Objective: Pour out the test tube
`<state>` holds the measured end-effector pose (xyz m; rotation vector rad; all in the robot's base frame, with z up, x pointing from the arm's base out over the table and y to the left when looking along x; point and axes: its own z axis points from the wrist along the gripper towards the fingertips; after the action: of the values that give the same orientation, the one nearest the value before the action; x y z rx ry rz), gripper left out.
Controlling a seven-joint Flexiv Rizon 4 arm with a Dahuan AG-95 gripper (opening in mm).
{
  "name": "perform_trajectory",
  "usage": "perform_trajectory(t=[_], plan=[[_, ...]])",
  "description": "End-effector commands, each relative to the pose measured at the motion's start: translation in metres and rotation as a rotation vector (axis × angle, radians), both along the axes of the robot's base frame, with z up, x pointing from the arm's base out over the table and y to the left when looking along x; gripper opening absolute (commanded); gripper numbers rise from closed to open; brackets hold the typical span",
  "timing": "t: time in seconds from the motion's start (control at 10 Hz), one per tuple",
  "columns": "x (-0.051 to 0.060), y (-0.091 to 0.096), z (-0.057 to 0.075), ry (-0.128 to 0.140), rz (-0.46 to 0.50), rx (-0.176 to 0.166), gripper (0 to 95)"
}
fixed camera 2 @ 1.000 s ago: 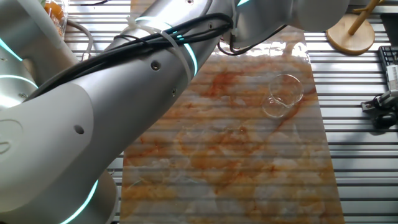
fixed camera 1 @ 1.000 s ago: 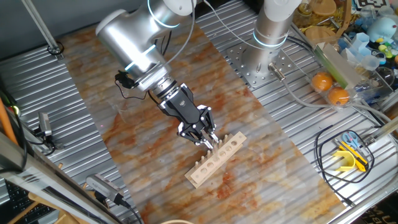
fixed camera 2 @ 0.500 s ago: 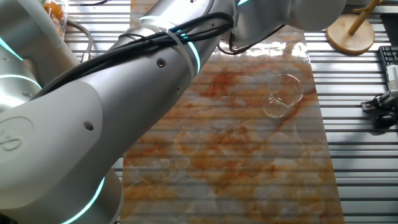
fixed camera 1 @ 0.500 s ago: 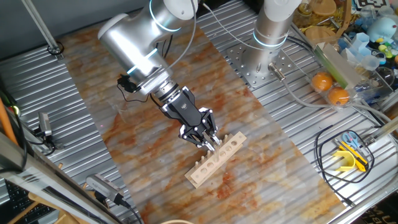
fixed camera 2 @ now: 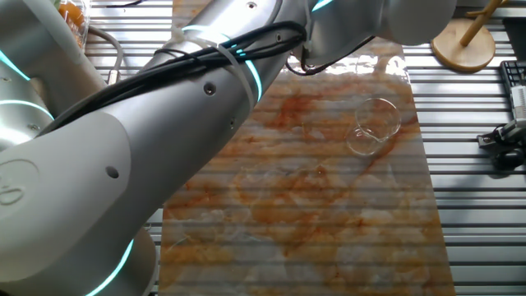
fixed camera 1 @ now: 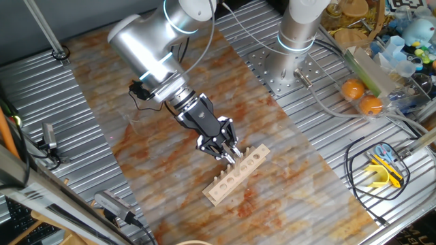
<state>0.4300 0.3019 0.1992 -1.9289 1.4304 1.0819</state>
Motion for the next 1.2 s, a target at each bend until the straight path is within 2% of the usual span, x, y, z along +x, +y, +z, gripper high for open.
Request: perform_trajectory(t=[0.1, 0.7, 1.2], plan=[[-0.002, -0.001, -0.001, -0.004, 0.003, -0.003, 0.0], [-0.007, 0.005, -0.008, 0.005, -0.004, -0.001, 0.0], [-0.007, 0.009, -0.022, 0.001, -0.002, 0.003, 0.0]])
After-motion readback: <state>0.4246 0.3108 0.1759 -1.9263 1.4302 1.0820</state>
